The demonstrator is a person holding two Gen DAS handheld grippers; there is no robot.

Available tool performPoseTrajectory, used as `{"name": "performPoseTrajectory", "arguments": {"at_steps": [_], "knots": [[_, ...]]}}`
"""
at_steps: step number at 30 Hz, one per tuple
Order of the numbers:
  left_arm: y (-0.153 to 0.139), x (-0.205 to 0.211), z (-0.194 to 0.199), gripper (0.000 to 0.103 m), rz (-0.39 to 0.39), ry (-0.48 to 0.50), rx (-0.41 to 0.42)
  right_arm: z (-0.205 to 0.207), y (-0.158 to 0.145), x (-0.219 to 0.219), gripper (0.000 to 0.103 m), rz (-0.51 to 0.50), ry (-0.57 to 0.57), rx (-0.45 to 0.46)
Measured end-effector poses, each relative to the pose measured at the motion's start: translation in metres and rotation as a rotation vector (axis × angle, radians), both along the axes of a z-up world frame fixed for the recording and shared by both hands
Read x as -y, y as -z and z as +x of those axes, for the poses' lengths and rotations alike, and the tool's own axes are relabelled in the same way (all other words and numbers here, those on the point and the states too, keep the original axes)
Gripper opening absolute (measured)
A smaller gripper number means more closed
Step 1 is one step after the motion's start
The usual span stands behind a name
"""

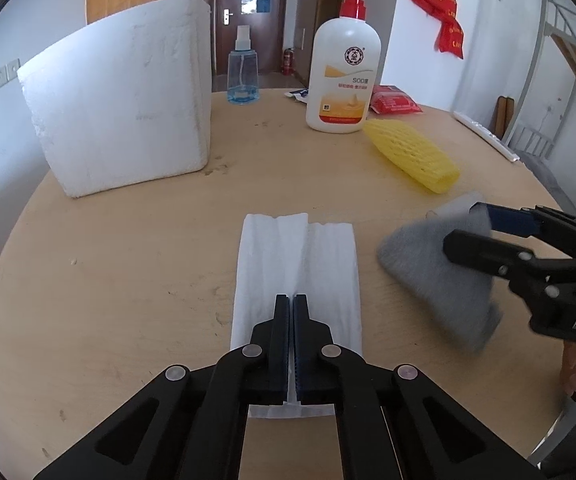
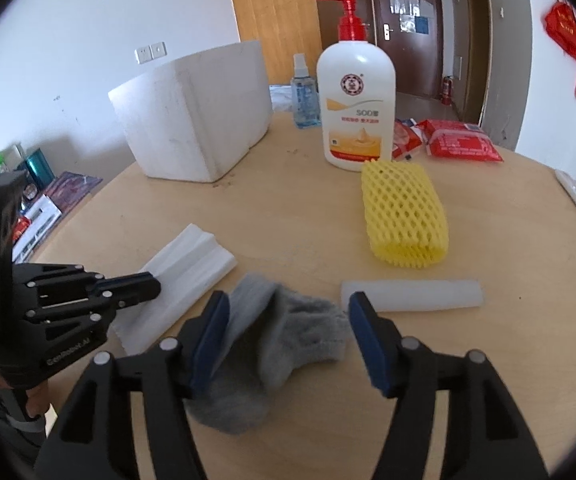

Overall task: Organize soft objects
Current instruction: 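Raise the towel with the left gripper while the right gripper raises the sock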

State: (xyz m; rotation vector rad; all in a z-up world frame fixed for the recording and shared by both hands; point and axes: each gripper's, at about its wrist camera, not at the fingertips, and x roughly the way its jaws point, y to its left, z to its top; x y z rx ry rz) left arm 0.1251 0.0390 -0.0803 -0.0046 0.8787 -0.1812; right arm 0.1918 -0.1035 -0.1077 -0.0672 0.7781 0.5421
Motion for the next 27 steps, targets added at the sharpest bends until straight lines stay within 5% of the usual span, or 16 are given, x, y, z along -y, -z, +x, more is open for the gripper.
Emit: {"name": "performPoseTrajectory", "arguments": {"at_steps": [19, 20, 22, 27], "knots": [[-0.002, -0.007, -0.006, 0.001, -0.017, -0.020, 0.010, -0.009, 0.020, -0.019, 0.066, -0.075, -0.058, -0.041], [-0.001, -0.007, -0.006, 0.001, -0.017, -0.019, 0.010, -0.010, 0.020, -0.019, 0.063, -0.077, -0.056, -0.039], [-0.001, -0.008, -0.006, 0.001, -0.021, -0.022, 0.012, -0.009, 0.022, -0.021, 0.039, -0.074, -0.061, -0.054], [-0.003, -0.009, -0.008, 0.001, -0.046, -0.016, 0.014, -0.011, 0.024, -0.022, 0.013, -0.066, -0.066, -0.072]]}}
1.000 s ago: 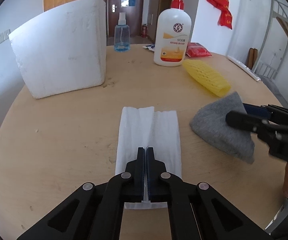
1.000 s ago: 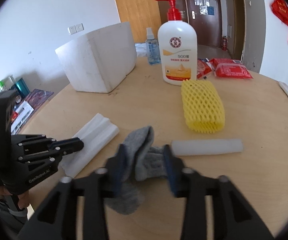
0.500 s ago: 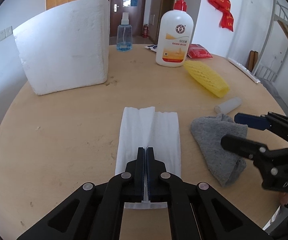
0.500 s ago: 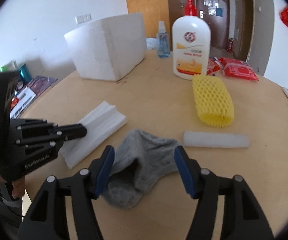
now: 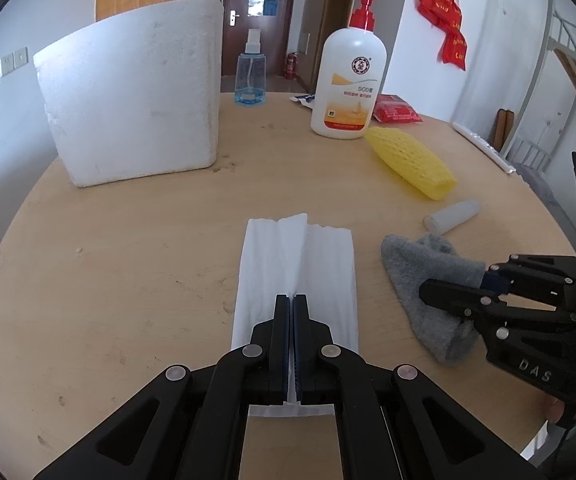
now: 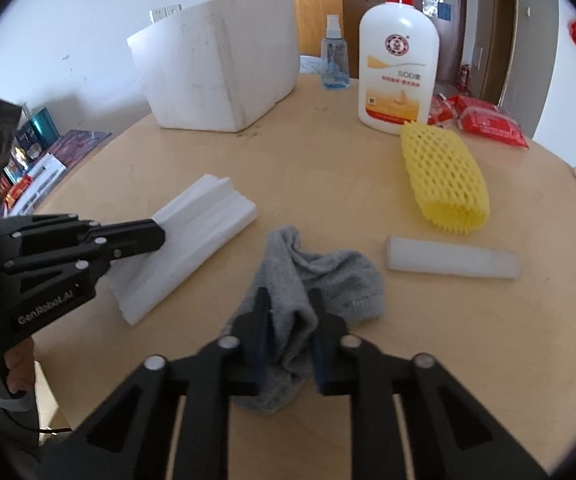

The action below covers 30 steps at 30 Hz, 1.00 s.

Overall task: Organize soft objects
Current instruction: 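Raise the towel with the left gripper while the right gripper raises the sock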

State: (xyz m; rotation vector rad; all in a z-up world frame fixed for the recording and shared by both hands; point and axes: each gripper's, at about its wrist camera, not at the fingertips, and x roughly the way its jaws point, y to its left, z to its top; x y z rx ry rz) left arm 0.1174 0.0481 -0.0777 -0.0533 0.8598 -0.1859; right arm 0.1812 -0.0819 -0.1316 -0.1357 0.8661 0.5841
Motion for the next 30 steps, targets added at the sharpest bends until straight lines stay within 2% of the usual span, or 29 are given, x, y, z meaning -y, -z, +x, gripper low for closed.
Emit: {"name": "performPoseTrajectory", "arguments": {"at_steps": [3, 11, 17, 30], "knots": [[-0.007, 0.000, -0.003, 0.001, -0.012, 0.003, 0.022, 0.001, -0.004, 0.005, 0.009, 0.032, 0.021, -0.006], [-0.044, 0.001, -0.020, 0.001, -0.018, 0.003, 0.117, -0.005, -0.034, 0.023, 0.009, 0.136, 0.045, 0.042], [-0.064, 0.003, -0.032, 0.001, -0.028, -0.020, 0.190, -0.016, -0.052, 0.032, 0.009, 0.174, 0.050, 0.096], [-0.090, 0.005, -0.058, 0.001, -0.048, -0.027, 0.285, -0.041, -0.081, 0.050, 0.009, 0.235, 0.068, 0.188]]}}
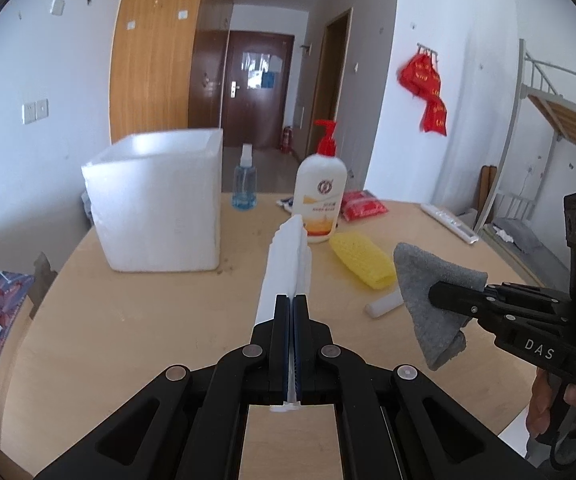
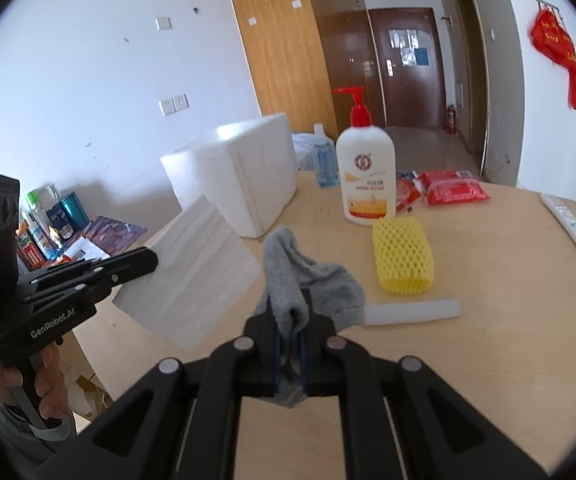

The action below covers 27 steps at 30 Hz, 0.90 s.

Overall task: Organize soft objects
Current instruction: 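Raise the towel with the left gripper while the right gripper raises the sock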

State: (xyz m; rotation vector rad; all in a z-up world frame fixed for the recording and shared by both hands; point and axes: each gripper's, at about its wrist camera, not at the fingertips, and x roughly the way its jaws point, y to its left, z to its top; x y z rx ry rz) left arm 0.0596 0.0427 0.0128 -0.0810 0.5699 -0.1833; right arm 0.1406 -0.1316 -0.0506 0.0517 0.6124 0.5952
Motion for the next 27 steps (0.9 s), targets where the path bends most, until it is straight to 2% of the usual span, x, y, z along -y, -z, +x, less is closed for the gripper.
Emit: {"name": "performPoseTrajectory", "arguments": {"at_steps": [12, 17, 27], "knots": [[-0.030, 0.000, -0.037, 0.001, -0.005, -0.051, 0.119, -0.027, -0.027, 0.012, 0.009, 0.052, 0.023, 0.106], [-0.040, 0.004, -0.051, 0.001, 0.020, -0.061, 0.171, -0.037, -0.034, 0.016, 0.009, 0.069, 0.034, 0.149], [-0.047, 0.009, -0.061, 0.001, 0.024, -0.056, 0.197, -0.046, -0.039, 0.019, 0.009, 0.068, 0.034, 0.180]]}}
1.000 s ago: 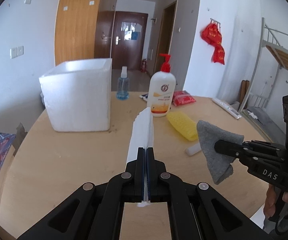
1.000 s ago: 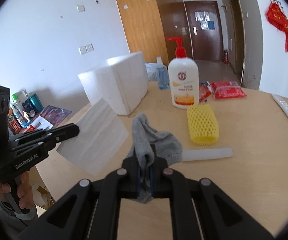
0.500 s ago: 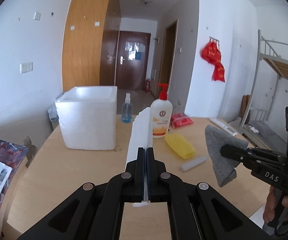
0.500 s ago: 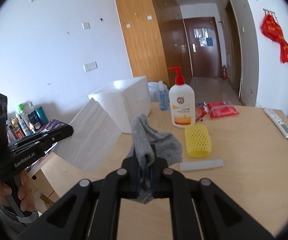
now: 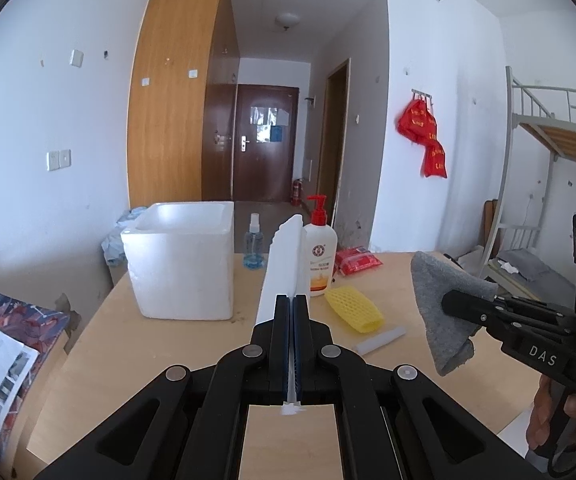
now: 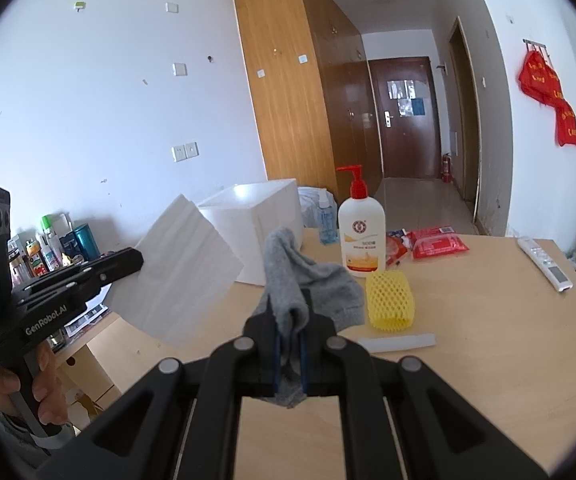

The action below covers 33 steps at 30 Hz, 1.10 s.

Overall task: Organize soft objects
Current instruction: 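Raise the towel with the left gripper while the right gripper raises the sock, then carry the towel with the left gripper while the right gripper carries the sock toward the foam box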

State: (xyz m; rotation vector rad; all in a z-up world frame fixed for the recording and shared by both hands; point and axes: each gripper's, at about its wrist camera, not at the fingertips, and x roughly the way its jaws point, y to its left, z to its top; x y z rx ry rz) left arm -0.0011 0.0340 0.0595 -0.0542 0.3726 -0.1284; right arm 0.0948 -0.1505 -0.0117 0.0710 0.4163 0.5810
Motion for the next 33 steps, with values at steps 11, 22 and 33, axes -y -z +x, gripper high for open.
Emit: {"name": "performPoseTrajectory", "arguments": {"at_steps": [11, 22, 33], "knots": [[0.001, -0.006, -0.007, 0.001, 0.007, -0.031, -0.009, -0.003, 0.000, -0.007, 0.009, -0.002, -0.028, 0.002], [0.003, -0.027, -0.016, 0.001, 0.001, -0.100, -0.025, -0.001, 0.002, -0.036, 0.010, -0.004, -0.112, -0.003], [0.001, -0.051, -0.025, 0.001, -0.004, -0.181, -0.024, 0.000, 0.001, -0.076, 0.010, -0.021, -0.213, -0.005]]}}
